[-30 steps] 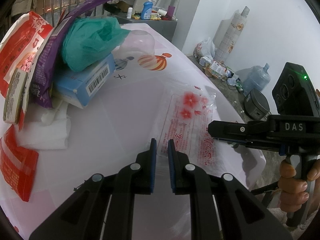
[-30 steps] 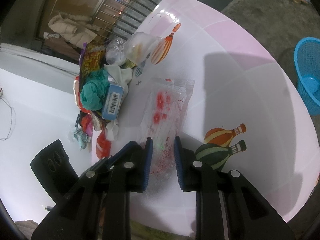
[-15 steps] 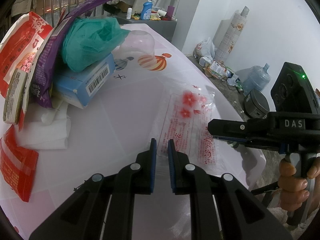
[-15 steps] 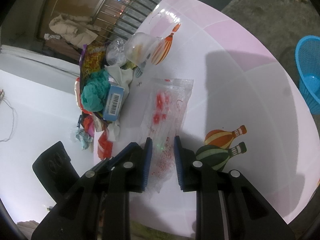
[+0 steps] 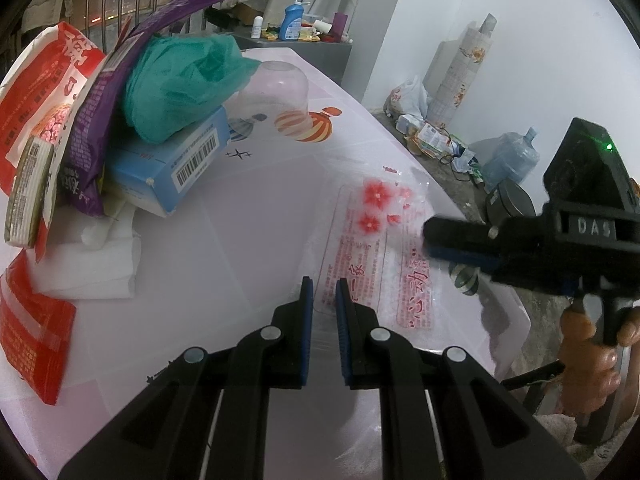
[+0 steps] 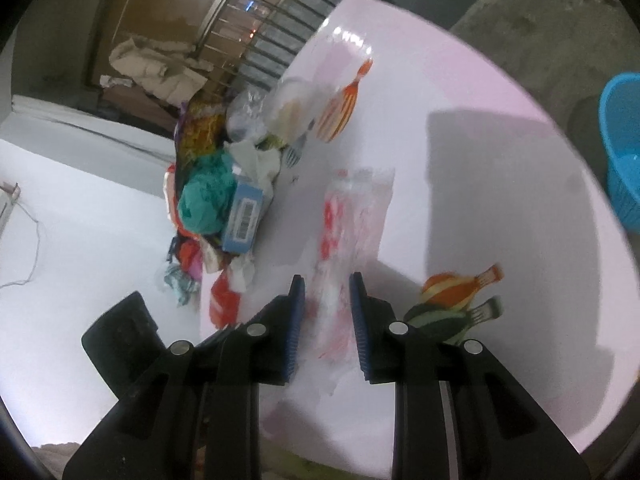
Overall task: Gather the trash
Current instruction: 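Close the right tool on the clear plastic bag with red print and lift it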
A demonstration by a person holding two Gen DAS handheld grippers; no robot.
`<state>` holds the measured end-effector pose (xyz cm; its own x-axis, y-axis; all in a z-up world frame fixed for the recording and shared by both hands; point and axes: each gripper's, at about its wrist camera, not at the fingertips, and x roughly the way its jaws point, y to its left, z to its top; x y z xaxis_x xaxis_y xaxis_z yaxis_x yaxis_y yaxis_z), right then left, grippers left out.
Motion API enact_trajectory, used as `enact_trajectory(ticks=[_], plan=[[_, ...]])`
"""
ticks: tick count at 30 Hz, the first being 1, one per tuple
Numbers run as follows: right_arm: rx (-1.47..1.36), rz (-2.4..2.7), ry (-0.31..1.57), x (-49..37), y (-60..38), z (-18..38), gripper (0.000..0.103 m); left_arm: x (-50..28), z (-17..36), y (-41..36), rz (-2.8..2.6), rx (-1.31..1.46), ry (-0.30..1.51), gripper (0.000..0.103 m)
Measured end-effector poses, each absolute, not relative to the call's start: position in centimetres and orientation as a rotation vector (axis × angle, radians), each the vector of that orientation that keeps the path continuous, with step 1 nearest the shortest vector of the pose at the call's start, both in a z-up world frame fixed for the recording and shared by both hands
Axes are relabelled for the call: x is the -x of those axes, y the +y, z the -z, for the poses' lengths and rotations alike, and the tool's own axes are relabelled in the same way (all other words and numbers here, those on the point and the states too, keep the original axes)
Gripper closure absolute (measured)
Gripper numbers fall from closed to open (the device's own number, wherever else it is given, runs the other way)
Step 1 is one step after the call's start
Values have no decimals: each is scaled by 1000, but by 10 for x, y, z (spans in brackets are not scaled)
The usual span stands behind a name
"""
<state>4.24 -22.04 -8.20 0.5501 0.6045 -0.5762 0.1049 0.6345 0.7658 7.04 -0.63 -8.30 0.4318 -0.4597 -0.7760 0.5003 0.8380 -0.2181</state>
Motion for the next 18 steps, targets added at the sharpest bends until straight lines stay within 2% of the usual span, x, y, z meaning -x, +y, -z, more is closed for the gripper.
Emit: enact_trajectory(ticks=[2,10,18], plan=[[-851,-319,939,-42,-228,79,78,-70,84,-6,600,-40,952,92],[-855,-294,915,-59,-239,85,64,-71,85,-9,610,-48,945,92],[-819,-335,916,-87,-236,91,63,-70,87,-14,608,-63,933,92]])
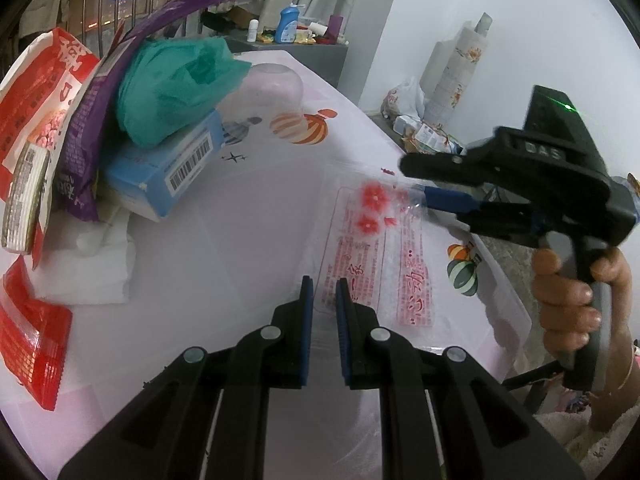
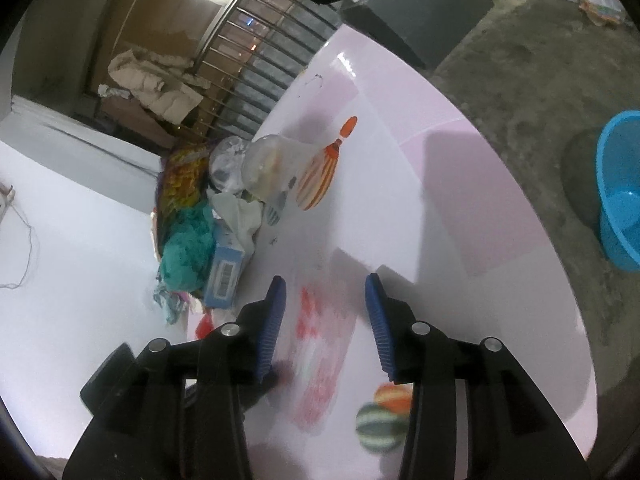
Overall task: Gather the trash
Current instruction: 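Close the right tool on the clear plastic bag with red print and lift it, then grasp the small red snack bag with the left tool while the right tool holds the plastic bag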
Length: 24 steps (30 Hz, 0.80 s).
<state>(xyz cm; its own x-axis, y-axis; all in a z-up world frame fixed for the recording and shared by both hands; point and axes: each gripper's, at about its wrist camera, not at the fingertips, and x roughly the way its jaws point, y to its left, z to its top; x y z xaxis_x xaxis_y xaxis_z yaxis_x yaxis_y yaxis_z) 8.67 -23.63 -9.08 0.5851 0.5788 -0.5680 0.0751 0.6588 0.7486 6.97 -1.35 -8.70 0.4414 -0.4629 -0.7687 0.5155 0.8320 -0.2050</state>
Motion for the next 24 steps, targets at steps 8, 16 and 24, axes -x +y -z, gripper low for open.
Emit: enact_trajectory(ticks=[8,16,24], plan=[[-776,-407,947,-81,-221,90,69,-71,89,-13,608,-61,925,92],[-782,-452,1019,-70,-193,103,102,-70,91,-13,606,-67,915,92],[-702,-416,952,-60,-194,76,103,-66,82,0,591,3,899,92]])
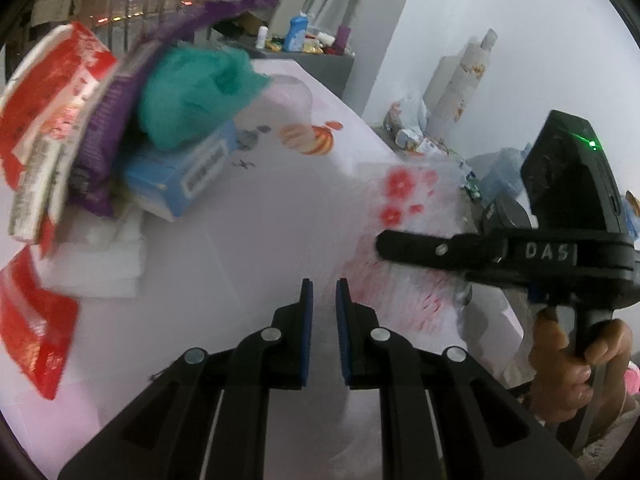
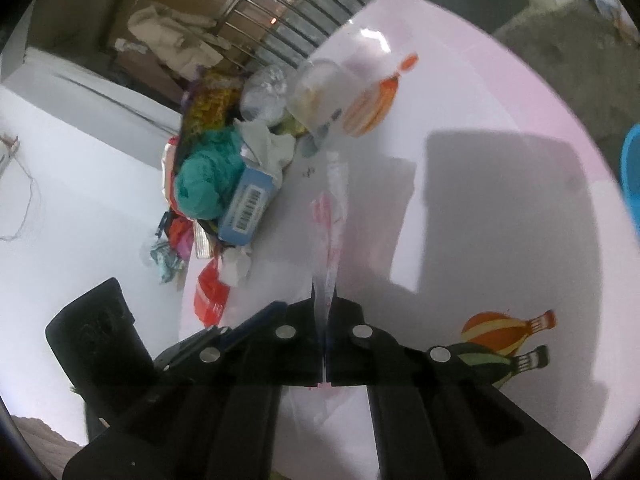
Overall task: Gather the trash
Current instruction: 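Grasp the small red snack bag with the left tool while the right tool holds the plastic bag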
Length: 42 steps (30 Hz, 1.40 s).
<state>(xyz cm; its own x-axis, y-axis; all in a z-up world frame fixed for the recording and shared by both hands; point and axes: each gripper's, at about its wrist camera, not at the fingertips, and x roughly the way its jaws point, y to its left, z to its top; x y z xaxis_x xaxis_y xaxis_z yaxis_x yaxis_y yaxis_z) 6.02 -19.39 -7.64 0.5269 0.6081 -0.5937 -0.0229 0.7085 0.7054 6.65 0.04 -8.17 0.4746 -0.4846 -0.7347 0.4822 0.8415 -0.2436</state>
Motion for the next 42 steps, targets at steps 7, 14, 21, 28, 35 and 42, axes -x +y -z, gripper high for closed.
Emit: enact_trajectory(ticks=[7,14,21,28,35,42], plan=[[-687,-416,890,-55,-201,53,103,-49,49,52,464,37,778,92],[-683,-423,892,-55,-192,54,103,-47,47,120,235,92,784,79],[-684,-407,905,-55,-191,57,103,-75,58,154,101,186,841,43],[-692,-372,906,-55,-198,55,103,-115,85,160,-5,211,964,42],[-712,-354,906,-54,-203,56,103,-111,86,162,-33,190,936,53],[-730,-362,889,-48,-205,55,103,-94,85,182,-12,214,952,75]])
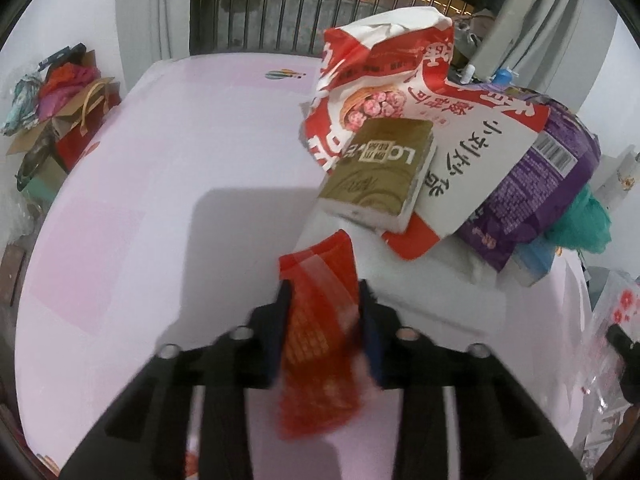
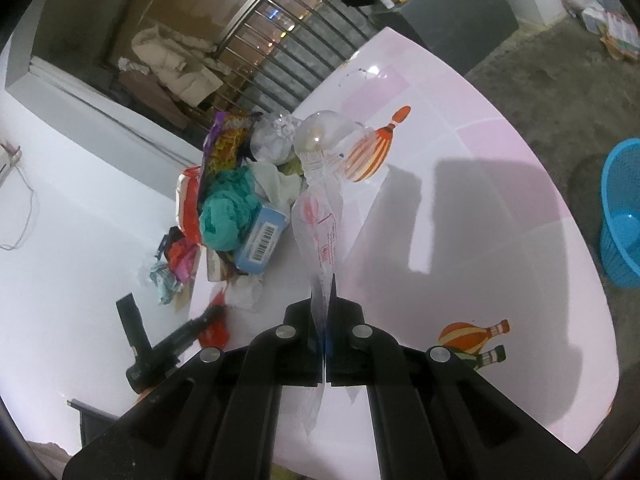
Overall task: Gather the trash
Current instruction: 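Grasp the small red snack bag with the left tool while the right tool holds the plastic bag, then carry both items over the blue wastebasket and open both tools to drop them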
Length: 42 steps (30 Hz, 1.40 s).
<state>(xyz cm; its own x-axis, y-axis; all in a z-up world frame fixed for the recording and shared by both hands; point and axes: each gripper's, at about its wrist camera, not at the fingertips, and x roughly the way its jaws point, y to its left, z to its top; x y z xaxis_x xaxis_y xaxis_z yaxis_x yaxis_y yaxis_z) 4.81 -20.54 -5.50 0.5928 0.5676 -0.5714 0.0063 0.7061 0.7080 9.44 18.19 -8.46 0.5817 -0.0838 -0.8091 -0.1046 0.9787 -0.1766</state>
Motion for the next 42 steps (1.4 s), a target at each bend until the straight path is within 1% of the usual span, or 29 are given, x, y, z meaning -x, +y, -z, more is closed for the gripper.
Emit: enact_trajectory(ticks=[4,8,12,15,17,21,24,27,28,30,35,38,42], plan=[[-734,-370,861,-42,-211,49,103,-74,74,183,39,242,932,76],[-750,-375,825,-36,-219,44,103,-46,48,175,119,204,863,77],[-772,-365,772,-26,-237,36,103,-25,13,149,250,169,776,77],[-797,-324,716,-16,-263,29,103,-13,-14,110,402,143,716,77],[-825,-281,666,-6,-289,22,103,-16,-31,70,526,117,703,77],[-846,-161,593,14,-337,18,103,-34,-53,-18,743,87,712,77],[-887,-43,559,29,-374,23,103,-55,-58,-76,859,93,754,77],[-909,87,543,41,-404,32,103,-83,-50,-148,930,59,833,77],[-917,132,543,44,-415,37,103,-97,-41,-180,963,50,889,77],[-933,198,552,45,-430,49,103,-113,-25,-220,990,32,957,77],[-1015,277,649,31,-462,99,103,-151,39,-336,1030,-98,1115,76],[-1047,307,720,12,-480,130,103,-167,83,-384,1010,-170,1203,75],[-1094,333,792,-7,-504,171,101,-185,135,-431,965,-263,1260,74]])
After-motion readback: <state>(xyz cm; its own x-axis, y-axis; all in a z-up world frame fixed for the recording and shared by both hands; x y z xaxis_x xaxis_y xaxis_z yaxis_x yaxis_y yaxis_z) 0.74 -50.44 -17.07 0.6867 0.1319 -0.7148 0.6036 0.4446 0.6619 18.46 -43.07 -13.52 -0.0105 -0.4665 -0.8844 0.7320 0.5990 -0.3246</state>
